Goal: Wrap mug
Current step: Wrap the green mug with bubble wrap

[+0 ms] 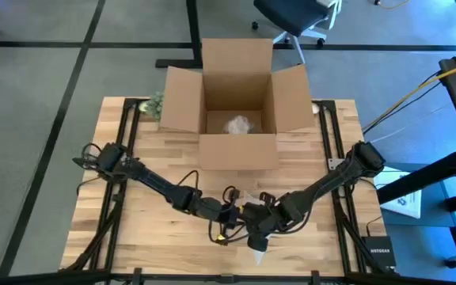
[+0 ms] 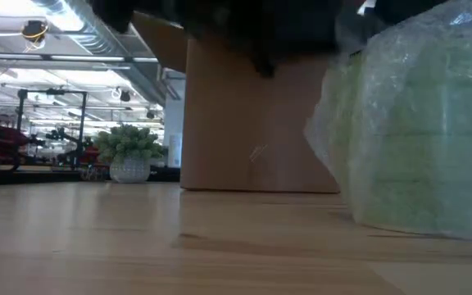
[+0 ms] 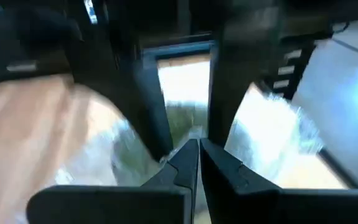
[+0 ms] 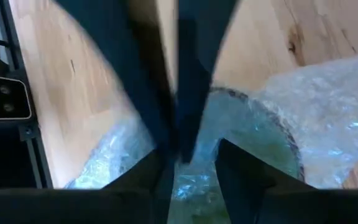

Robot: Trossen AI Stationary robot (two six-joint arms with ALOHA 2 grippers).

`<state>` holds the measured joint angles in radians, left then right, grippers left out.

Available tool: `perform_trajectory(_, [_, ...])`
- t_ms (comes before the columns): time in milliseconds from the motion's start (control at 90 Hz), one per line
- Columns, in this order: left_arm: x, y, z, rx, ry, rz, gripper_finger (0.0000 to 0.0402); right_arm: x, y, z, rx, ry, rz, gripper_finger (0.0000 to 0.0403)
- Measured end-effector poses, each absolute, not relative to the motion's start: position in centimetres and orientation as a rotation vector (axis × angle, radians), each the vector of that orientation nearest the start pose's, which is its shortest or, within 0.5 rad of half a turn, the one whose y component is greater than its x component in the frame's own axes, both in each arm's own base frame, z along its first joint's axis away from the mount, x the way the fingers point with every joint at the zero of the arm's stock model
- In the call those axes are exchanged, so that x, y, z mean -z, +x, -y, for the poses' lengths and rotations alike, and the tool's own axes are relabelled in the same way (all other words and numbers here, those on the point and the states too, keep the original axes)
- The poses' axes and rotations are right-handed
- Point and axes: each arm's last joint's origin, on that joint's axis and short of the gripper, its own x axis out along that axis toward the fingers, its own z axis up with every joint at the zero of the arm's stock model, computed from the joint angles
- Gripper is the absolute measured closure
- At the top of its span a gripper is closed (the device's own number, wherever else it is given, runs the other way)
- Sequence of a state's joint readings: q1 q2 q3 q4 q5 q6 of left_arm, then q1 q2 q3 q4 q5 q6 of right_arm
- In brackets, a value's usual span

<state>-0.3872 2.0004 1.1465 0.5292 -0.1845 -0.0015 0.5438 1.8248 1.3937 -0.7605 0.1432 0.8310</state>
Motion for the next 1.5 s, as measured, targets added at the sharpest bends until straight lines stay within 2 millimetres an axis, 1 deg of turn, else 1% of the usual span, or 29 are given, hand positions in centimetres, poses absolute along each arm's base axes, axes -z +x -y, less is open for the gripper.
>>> perform_trajectory(67, [-16.3, 40.0, 15.5, 0.197, 0.084, -0.321, 0.0402, -22.3, 31.8, -18.8, 0.123, 0.337, -1.182, 0.0302])
perform_trajectory(156, [-16.1, 40.1, 15.3, 0.193, 0.067, -0.328, 0.0402, -23.1, 32.0, -19.0, 0.106, 0.346, -1.186, 0.0302])
perform_trajectory(244, [-16.2, 40.0, 15.3, 0.195, 0.067, -0.330, 0.0402, -24.4, 32.1, -19.1, 0.086, 0.336, -1.196, 0.0302])
perform_trajectory(300, [-16.3, 40.0, 15.3, 0.195, 0.066, -0.325, 0.0402, -25.6, 32.1, -19.2, 0.078, 0.327, -1.200, 0.0302])
perform_trajectory(456, [-16.3, 40.0, 15.3, 0.194, 0.064, -0.317, 0.0402, -28.9, 31.1, -19.6, 0.069, 0.261, -1.245, 0.0302])
perform_trajectory(522, [-16.3, 40.0, 15.3, 0.193, 0.063, -0.315, 0.0402, -29.7, 30.7, -19.8, 0.094, 0.224, -1.240, 0.0302])
perform_trajectory(589, [-16.3, 40.1, 15.3, 0.193, 0.063, -0.315, 0.0402, -29.8, 30.6, -19.8, 0.104, 0.213, -1.227, 0.0308])
perform_trajectory(633, [-16.3, 40.1, 15.3, 0.193, 0.063, -0.315, 0.0402, -29.5, 30.7, -19.8, 0.105, 0.215, -1.225, 0.0321])
perform_trajectory(678, [-16.3, 40.0, 15.3, 0.193, 0.063, -0.316, 0.0402, -29.0, 30.9, -19.8, 0.101, 0.222, -1.212, 0.0342])
perform_trajectory(733, [-16.3, 40.0, 15.3, 0.193, 0.063, -0.315, 0.0402, -28.2, 31.3, -19.8, 0.088, 0.225, -1.186, 0.0376])
perform_trajectory(789, [-16.3, 40.0, 15.3, 0.193, 0.063, -0.315, 0.0402, -27.1, 31.7, -19.6, 0.083, 0.226, -1.171, 0.0393])
perform_trajectory(944, [-16.3, 39.9, 15.5, 0.202, 0.086, -0.326, 0.0402, -23.3, 31.6, -19.3, 0.081, 0.267, -1.166, 0.0384])
perform_trajectory(1067, [-16.2, 39.6, 15.6, 0.207, 0.125, -0.343, 0.0402, -20.5, 31.3, -19.0, 0.064, 0.312, -1.149, 0.0399])
perform_trajectory(1122, [-16.6, 39.6, 15.5, 0.204, 0.130, -0.342, 0.0402, -19.6, 31.2, -18.7, 0.076, 0.332, -1.158, 0.0400])
perform_trajectory(1189, [-17.0, 39.6, 15.5, 0.198, 0.121, -0.323, 0.0402, -18.7, 30.7, -18.4, 0.101, 0.328, -1.220, 0.0399])
perform_trajectory(1500, [-16.9, 39.5, 15.8, 0.210, 0.133, -0.328, 0.0402, -18.2, 30.5, -18.2, 0.110, 0.330, -1.271, 0.0402])
